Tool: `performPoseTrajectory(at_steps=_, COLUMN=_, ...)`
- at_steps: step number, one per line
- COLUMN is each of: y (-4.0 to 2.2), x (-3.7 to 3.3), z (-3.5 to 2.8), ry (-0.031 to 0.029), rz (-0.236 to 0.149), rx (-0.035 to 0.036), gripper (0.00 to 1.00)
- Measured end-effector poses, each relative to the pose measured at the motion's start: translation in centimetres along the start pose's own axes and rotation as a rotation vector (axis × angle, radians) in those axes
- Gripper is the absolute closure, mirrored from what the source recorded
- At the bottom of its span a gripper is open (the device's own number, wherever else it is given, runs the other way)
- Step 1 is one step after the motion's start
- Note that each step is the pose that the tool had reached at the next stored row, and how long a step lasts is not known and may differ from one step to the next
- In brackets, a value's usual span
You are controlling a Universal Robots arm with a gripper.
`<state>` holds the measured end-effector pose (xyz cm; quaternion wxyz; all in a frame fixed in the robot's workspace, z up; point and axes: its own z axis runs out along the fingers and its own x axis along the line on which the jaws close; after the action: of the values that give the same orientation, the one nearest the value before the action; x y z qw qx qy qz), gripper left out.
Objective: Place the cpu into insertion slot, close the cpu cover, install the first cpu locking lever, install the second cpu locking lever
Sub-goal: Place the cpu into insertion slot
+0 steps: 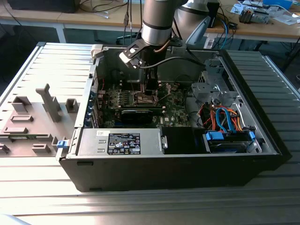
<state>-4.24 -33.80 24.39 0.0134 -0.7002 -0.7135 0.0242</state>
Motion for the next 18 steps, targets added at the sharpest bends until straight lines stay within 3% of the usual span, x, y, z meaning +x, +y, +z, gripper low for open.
performPoseTrajectory(at_steps=18, y=0.03, x=0.01, z=0.49, ry=0.0, rz=0.0, rx=0.0, gripper=0.46)
